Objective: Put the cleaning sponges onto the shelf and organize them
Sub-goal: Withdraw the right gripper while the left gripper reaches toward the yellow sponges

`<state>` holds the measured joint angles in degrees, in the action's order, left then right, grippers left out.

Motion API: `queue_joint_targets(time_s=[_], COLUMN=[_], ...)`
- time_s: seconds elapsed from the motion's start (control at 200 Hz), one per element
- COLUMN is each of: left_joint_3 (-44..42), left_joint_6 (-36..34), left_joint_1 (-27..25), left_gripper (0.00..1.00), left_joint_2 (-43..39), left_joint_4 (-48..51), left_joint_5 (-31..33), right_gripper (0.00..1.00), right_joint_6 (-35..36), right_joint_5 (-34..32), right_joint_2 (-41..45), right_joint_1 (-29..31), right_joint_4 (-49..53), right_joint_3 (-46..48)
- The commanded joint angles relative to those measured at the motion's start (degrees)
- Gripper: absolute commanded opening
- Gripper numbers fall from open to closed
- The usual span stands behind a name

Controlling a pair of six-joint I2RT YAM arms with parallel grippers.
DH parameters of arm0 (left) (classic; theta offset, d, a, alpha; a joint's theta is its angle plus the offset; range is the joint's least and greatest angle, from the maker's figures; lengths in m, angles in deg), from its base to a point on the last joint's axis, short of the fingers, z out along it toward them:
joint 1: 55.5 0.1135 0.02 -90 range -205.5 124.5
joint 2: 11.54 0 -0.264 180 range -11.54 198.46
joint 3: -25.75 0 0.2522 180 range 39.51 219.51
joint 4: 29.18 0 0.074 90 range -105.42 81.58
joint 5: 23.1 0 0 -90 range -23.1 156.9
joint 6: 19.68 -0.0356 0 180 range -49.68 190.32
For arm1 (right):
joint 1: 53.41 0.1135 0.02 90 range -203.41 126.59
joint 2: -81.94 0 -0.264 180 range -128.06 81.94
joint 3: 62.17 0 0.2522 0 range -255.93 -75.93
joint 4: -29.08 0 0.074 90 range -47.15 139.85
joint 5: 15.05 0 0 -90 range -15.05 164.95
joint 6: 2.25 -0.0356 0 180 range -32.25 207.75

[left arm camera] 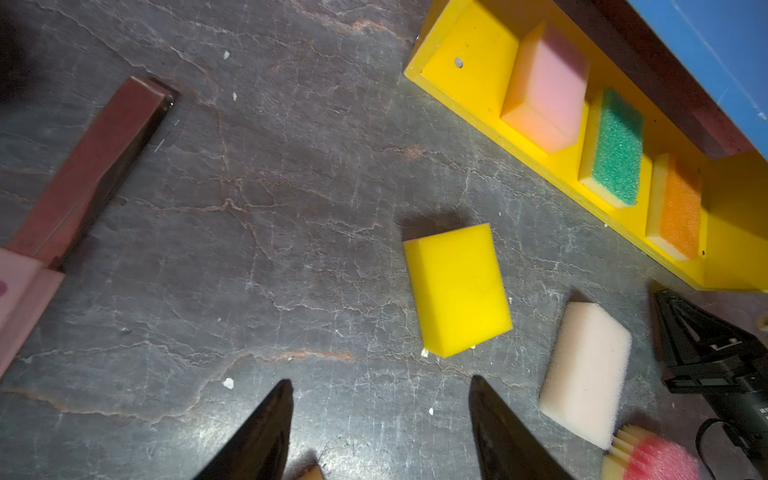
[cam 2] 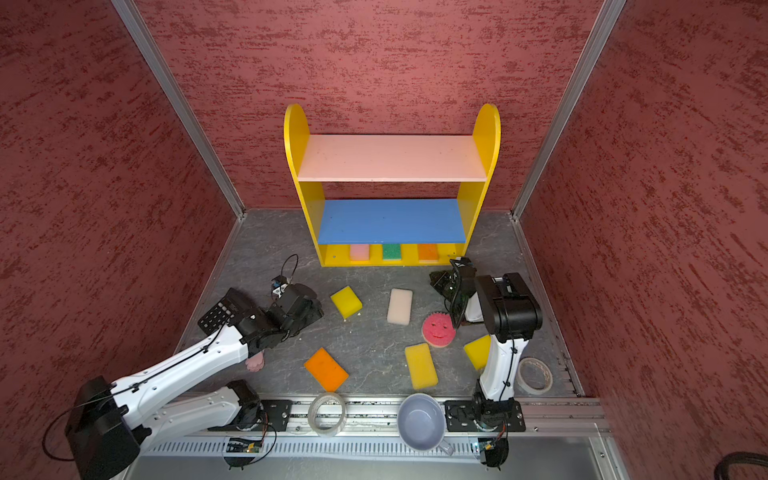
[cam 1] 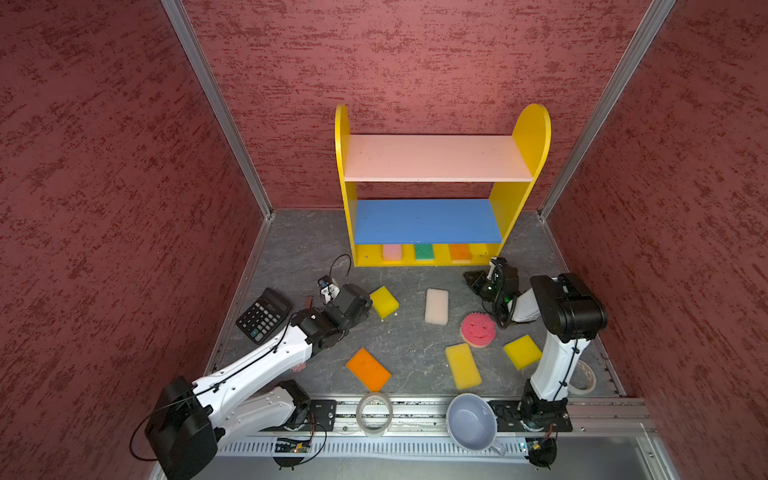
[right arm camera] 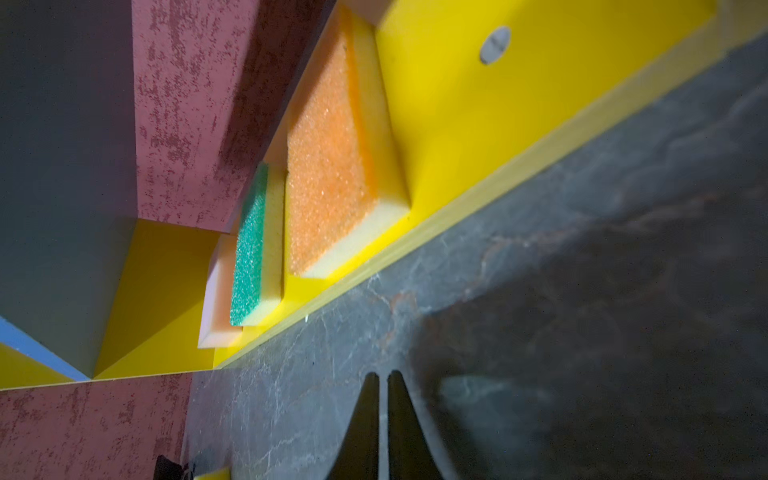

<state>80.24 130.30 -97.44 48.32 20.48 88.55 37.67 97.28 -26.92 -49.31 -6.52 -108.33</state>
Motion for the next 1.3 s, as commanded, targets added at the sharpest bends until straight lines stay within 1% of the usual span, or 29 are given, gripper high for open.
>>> queue_joint_targets(time_s=[0.0,0.065,0.16,0.311,0.381,0.481,0.571,0.661,0.761,0.822,0.882,0.992,1.077,1.172,1.293], left_joint_3=[1.3,1.5,2.0,3.9,4.8,5.9,7.0,9.2,10.5,11.6,13.8,18.8,20.5,21.1,20.8], left_joint_6=[-1.2,-1.6,-2.1,-2.4,-2.3,-1.4,-2.1,-2.2,-2.3,-2.7,-3.3,-6.2,-7.7,-7.5,-7.3], left_joint_1=[-1.2,-1.9,-3.2,-4.9,-4.9,-4.9,-4.3,-4.0,-4.4,-5.1,-5.7,-8.8,-11.2,-13.5,-15.6], left_gripper=[0.67,0.67,0.68,0.71,0.72,0.74,0.74,0.72,0.7,0.7,0.71,0.72,0.73,0.72,0.73], left_joint_2=[-0.4,0.2,2.0,6.2,8.6,11.6,14.5,17.7,20.1,21.4,23.1,26.3,28.6,30.3,31.7], left_joint_4=[-1.8,-3.0,-4.5,-4.6,-4.1,-4.4,-6.2,-5.8,-7.4,-7.7,-6.0,-3.6,-5.0,-6.8,-9.8], left_joint_5=[1.2,0.9,0.4,-0.2,-0.6,-1.2,-2.2,-2.3,-3.2,-3.3,-3.7,-4.5,-7.1,-9.7,-9.1], right_gripper=[0.13,0.15,0.21,0.36,0.41,0.45,0.46,0.46,0.42,0.42,0.42,0.44,0.45,0.45,0.45], right_joint_6=[1.0,3.5,9.0,15.7,18.8,22.4,23.6,24.6,25.7,26.2,26.4,26.1,25.1,23.8,22.4], right_joint_5=[1.4,0.9,-2.3,-7.9,-10.0,-10.9,-11.7,-13.6,-16.2,-18.6,-20.2,-22.6,-22.1,-19.1,-16.1], right_joint_2=[5.2,8.5,14.2,22.1,24.3,25.3,28.4,31.0,34.2,36.4,38.4,40.8,41.0,39.3,37.8], right_joint_1=[0.0,0.5,1.7,3.9,5.2,7.0,8.9,11.6,14.6,16.1,16.7,16.7,16.6,16.6,16.7], right_joint_4=[4.5,9.0,18.5,33.1,38.5,43.7,46.0,47.9,50.9,53.6,56.3,61.1,61.8,59.9,54.9], right_joint_3=[1.7,1.6,0.9,-1.6,-2.9,-3.7,-3.1,-2.7,-2.8,-2.9,-2.8,-3.0,-2.9,-2.6,-0.6])
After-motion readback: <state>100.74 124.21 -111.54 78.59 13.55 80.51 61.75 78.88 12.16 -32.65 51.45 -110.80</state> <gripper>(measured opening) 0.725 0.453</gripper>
